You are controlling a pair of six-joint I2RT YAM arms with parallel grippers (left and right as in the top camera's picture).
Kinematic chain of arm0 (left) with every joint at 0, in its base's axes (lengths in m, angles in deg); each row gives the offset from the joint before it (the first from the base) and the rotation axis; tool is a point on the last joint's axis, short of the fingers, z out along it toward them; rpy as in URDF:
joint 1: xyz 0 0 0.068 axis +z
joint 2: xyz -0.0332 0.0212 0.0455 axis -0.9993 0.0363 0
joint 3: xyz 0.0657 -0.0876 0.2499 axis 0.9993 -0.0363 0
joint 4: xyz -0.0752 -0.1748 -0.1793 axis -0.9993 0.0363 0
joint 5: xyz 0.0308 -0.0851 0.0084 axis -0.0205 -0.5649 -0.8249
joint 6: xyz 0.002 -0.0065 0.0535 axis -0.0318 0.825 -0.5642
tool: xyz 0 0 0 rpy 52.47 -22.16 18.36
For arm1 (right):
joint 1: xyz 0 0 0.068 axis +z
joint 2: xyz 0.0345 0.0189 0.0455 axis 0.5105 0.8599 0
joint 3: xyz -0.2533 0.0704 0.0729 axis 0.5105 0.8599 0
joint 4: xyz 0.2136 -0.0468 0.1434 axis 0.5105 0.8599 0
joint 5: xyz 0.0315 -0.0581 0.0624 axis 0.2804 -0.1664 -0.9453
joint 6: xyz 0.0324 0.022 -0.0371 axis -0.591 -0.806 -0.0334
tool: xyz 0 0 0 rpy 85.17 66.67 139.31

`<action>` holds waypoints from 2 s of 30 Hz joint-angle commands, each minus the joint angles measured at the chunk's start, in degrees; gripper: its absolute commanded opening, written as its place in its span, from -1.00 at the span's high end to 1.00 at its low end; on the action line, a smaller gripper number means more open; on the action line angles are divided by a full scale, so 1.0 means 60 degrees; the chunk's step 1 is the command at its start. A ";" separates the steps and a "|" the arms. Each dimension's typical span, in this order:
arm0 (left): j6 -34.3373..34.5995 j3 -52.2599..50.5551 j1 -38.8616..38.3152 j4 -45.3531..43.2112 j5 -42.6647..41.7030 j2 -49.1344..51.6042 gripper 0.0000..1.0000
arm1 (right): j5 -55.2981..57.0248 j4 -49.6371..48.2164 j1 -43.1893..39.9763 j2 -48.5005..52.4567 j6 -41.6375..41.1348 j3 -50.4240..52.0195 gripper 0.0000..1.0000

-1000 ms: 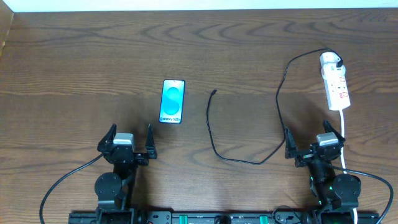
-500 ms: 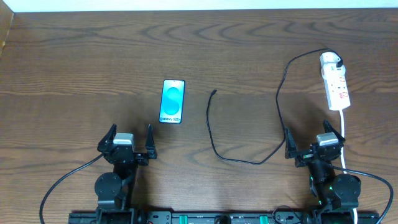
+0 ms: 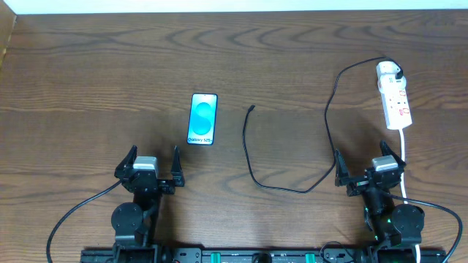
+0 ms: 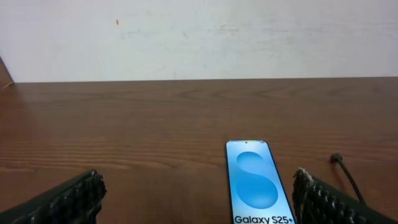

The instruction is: Plug charger to phone and switch on socket

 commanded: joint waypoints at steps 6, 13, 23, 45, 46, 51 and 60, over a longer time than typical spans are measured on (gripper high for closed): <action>-0.0095 -0.0178 -0.0051 0.0310 0.0047 -0.0069 -0.95 | 0.0000 0.0033 0.0011 -0.0051 -0.0113 0.0022 -0.99; -0.0091 -0.0178 -0.0055 0.0310 0.0044 -0.0066 -0.95 | 0.0000 0.0033 0.0007 -0.0051 -0.0113 0.0022 -0.99; 0.0018 -0.0178 -0.0051 -0.0175 0.0015 -0.0066 -0.95 | 0.0000 0.0033 0.0011 -0.0051 -0.0113 0.0022 -0.99; 0.0087 0.3716 -0.0051 -0.0229 -0.0062 0.4546 -0.95 | 0.0000 0.0033 0.0011 -0.0051 -0.0113 0.0022 -0.98; 0.0084 0.4222 -0.0051 -0.0098 -0.0222 0.5045 -0.96 | 0.0000 0.0033 0.0011 -0.0051 -0.0113 0.0022 -0.99; 0.0080 0.6360 -0.0051 0.1180 -0.0404 0.6961 -0.96 | 0.0000 0.0033 0.0011 -0.0051 -0.0113 0.0022 -0.98; 0.0084 1.1679 -0.0055 0.5665 -0.1246 1.1621 -0.96 | 0.0000 0.0033 0.0011 -0.0051 -0.0113 0.0022 -0.99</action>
